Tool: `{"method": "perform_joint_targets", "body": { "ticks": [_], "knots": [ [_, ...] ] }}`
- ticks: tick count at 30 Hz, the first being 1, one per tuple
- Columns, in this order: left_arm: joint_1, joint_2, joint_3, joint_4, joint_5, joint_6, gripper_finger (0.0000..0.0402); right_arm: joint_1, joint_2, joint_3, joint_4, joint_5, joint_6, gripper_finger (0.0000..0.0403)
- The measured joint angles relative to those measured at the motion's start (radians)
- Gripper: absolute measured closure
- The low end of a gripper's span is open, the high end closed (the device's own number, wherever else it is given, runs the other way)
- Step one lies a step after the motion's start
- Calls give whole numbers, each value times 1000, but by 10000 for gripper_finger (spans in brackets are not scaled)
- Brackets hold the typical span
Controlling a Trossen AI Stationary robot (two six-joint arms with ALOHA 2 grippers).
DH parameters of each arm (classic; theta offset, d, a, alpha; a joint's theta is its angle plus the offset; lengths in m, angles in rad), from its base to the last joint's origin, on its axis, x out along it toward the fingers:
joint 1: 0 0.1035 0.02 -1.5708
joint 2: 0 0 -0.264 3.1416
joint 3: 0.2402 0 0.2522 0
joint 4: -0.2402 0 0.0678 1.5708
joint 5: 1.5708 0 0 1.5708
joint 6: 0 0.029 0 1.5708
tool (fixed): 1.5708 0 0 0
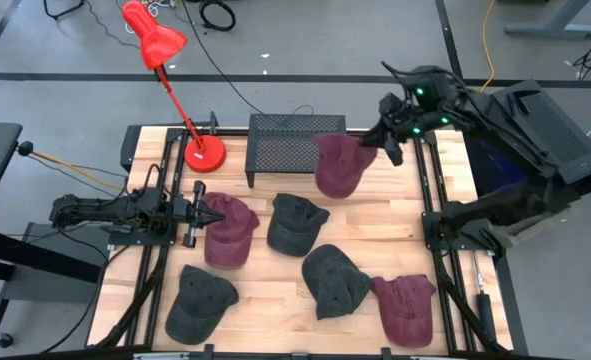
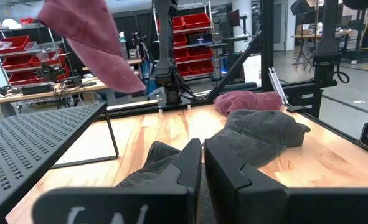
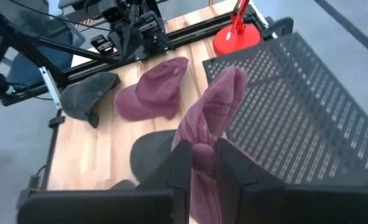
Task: Pick & Place hat
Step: Put the top right red cap on the shelf
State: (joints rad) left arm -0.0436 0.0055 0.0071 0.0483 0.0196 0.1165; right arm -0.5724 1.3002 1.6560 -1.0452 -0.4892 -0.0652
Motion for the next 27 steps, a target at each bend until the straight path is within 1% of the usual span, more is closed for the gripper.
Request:
{"method": "perform_joint_targets", "body": {
  "ticks": [7,15,21,27],
  "knots": [
    [0,0,0,0,0,0,374,-27,101,23,71,2,-67,363],
    [0,0,0,0,0,0,374,-68,184,23,140,12,-111,362],
    [0,0,0,0,0,0,374,-89,212,23,224,53,-135,362],
    [0,0,0,0,0,0,374,-112,230,23,286,54,-127,362]
  ]
}}
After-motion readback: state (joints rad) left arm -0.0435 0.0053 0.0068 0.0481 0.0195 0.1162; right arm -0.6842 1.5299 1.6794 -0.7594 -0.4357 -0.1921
